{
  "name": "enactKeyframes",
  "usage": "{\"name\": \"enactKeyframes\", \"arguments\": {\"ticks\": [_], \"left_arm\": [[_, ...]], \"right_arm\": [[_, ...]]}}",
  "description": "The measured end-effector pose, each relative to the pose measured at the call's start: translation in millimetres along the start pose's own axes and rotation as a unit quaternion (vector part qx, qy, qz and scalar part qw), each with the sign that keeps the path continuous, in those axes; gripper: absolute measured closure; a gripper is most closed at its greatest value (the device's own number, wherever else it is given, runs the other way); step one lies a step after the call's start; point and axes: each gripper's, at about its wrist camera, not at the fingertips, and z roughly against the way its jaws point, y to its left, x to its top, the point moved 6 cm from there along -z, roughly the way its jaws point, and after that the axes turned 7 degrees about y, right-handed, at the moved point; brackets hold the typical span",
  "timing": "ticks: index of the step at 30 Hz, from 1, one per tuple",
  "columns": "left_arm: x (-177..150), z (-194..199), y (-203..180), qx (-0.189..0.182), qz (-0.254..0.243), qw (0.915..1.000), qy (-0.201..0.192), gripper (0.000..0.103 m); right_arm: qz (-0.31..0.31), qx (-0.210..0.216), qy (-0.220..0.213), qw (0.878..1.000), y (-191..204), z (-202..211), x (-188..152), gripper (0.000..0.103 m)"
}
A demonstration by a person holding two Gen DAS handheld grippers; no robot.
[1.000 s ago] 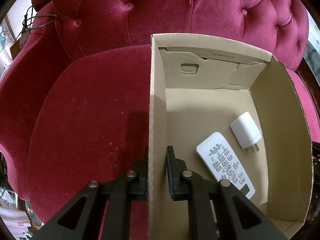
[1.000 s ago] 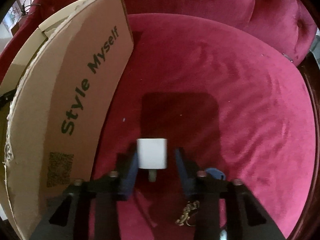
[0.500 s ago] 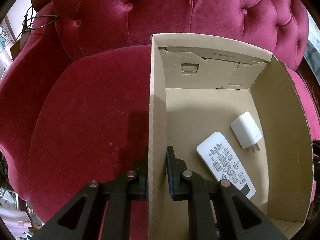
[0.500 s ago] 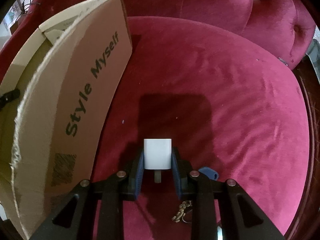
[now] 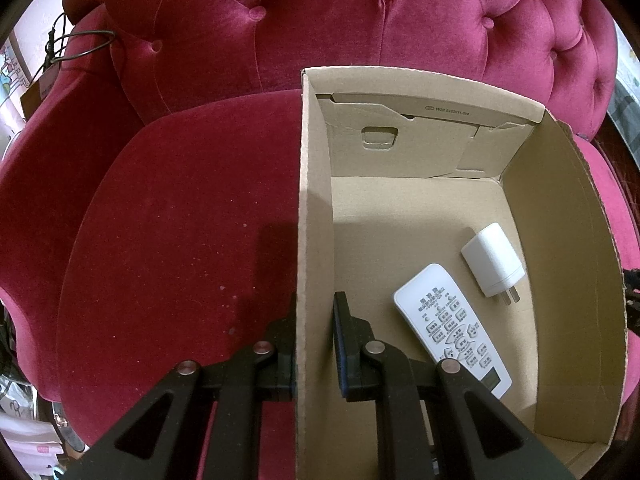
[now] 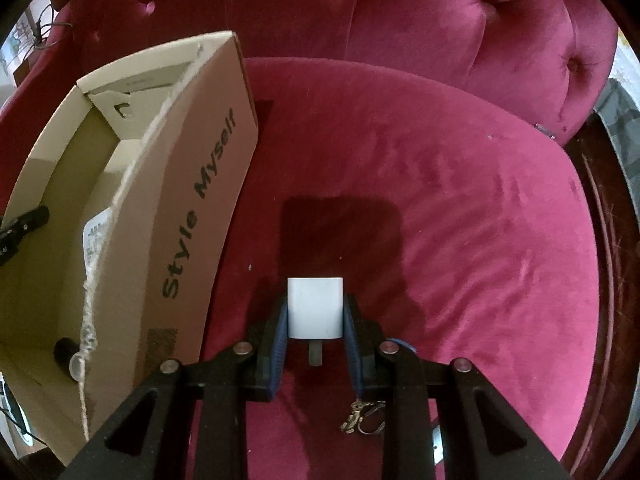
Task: Organize rigid objects
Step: 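Grasp the small white adapter with the right gripper, then carry the small white adapter into the box with the right gripper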
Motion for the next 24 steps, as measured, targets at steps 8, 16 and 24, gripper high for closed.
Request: {"name": "enactKeyframes", "arguments": {"ticks": [8, 16, 24], "left_arm": [[0.3, 0.1, 0.5, 0.000, 0.000, 1.0000, 0.000, 0.089], [0.0, 0.3, 1.0, -0.001, 0.001, 1.0000, 0.000, 0.088], [-0.5, 0.7, 2.1, -0.001, 0.001, 1.0000, 0.000, 0.088]], "right_arm": [[-0.007, -0.010, -0.015, 1.000, -1.0, 25.2, 5.4, 0.076], [-0.008, -0.016, -0.051, 0.999, 6.2, 60.8, 20.1, 0.076], [-0.004, -0.015, -0.081, 0.997, 18.5, 89.9, 31.7, 0.076]]}}
